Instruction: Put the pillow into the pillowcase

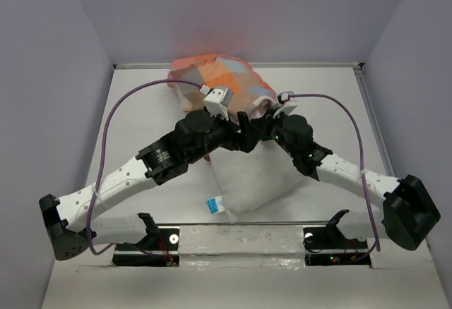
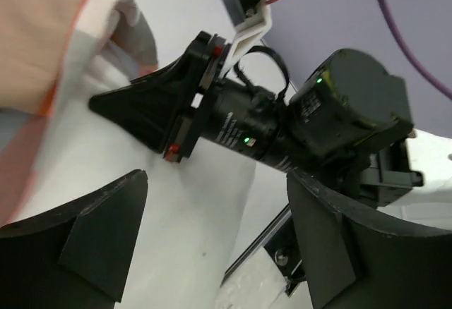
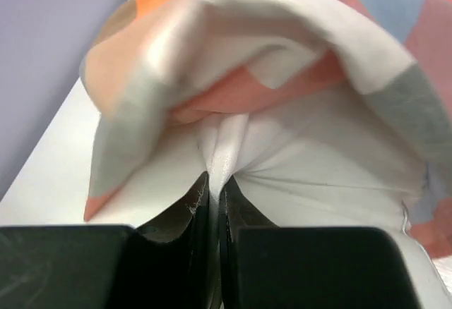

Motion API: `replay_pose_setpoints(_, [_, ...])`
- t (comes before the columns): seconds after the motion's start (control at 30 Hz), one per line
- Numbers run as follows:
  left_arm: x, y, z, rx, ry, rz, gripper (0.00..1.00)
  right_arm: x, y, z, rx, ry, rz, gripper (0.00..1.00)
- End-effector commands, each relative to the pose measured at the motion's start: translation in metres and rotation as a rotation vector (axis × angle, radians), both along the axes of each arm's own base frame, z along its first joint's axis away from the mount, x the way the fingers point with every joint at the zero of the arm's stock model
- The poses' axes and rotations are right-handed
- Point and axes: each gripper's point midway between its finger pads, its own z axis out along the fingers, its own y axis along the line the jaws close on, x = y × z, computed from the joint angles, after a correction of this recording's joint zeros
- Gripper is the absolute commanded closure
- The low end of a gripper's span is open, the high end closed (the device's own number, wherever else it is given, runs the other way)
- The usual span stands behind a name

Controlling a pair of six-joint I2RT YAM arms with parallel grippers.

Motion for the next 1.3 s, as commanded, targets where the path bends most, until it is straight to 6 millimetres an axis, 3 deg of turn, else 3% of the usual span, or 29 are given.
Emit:
replay_pose_setpoints(0.0, [0.016,0.038,-0.014,0.101,-0.061,0.162,0.01,-0.006,-0.013,0.068,-0.053,-0.073,0.034,0.8])
replay_pose_setpoints(0.07, [0.023,0.06,-0.028,0.154,-0.066,0.263,0.01,-0.012,-0.021,0.083,-0.064,-0.085,0.06,0.78])
replay_pose_setpoints(0.1, [0.024,0.068,-0.034,0.171,-0.068,0.289,0.01,-0.013,-0.023,0.08,-0.077,-0.069,0.069,0.78])
replay_pose_setpoints(0.2, [0.022,0.097,-0.07,0.255,-0.048,0.374,0.01,-0.027,-0.028,0.088,-0.092,-0.062,0.121,0.78])
replay_pose_setpoints(0.23, [0.02,0.104,-0.093,0.292,-0.031,0.381,0.01,-0.031,-0.033,0.086,-0.109,-0.034,0.113,0.77])
replay_pose_setpoints(0.3, [0.018,0.106,-0.122,0.325,-0.008,0.384,0.01,-0.033,-0.039,0.087,-0.122,-0.016,0.105,0.66])
replay_pose_setpoints(0.37, [0.019,0.105,-0.135,0.341,-0.014,0.384,0.01,-0.042,-0.035,0.082,-0.134,0.007,0.156,0.53])
replay_pose_setpoints(0.5, [0.024,0.104,-0.152,0.366,-0.053,0.394,0.01,-0.072,-0.019,0.071,-0.115,0.059,0.331,0.43])
replay_pose_setpoints(0.73, [0.046,0.107,-0.152,0.417,-0.143,0.478,0.05,-0.115,0.005,0.054,-0.089,0.092,0.49,0.42])
replay_pose_setpoints(0.83, [0.058,0.112,-0.149,0.429,-0.178,0.542,0.23,-0.118,0.007,0.047,-0.09,0.101,0.492,0.41])
replay_pose_setpoints(0.93, [0.07,0.115,-0.148,0.443,-0.202,0.564,0.33,-0.124,0.009,0.042,-0.102,0.107,0.522,0.3])
replay_pose_setpoints(1.0, [0.078,0.121,-0.149,0.447,-0.2,0.574,0.47,-0.128,0.013,0.038,-0.123,0.111,0.536,0.19])
replay_pose_setpoints(1.03, [0.081,0.12,-0.146,0.429,-0.198,0.573,0.67,-0.125,0.012,0.035,-0.151,0.112,0.518,0.13])
replay_pose_setpoints(1.13, [0.077,0.117,-0.131,0.356,-0.209,0.556,0.87,-0.128,0.016,0.021,-0.241,0.141,0.493,0.08])
replay_pose_setpoints(1.17, [0.075,0.114,-0.127,0.333,-0.208,0.537,0.95,-0.117,0.016,0.015,-0.292,0.147,0.435,0.07])
replay_pose_setpoints(1.23, [0.069,0.112,-0.115,0.268,-0.209,0.518,1.0,-0.122,0.019,-0.004,-0.388,0.197,0.419,0.06])
replay_pose_setpoints(1.27, [0.066,0.107,-0.113,0.244,-0.205,0.488,1.0,-0.108,0.015,-0.005,-0.445,0.182,0.326,0.03])
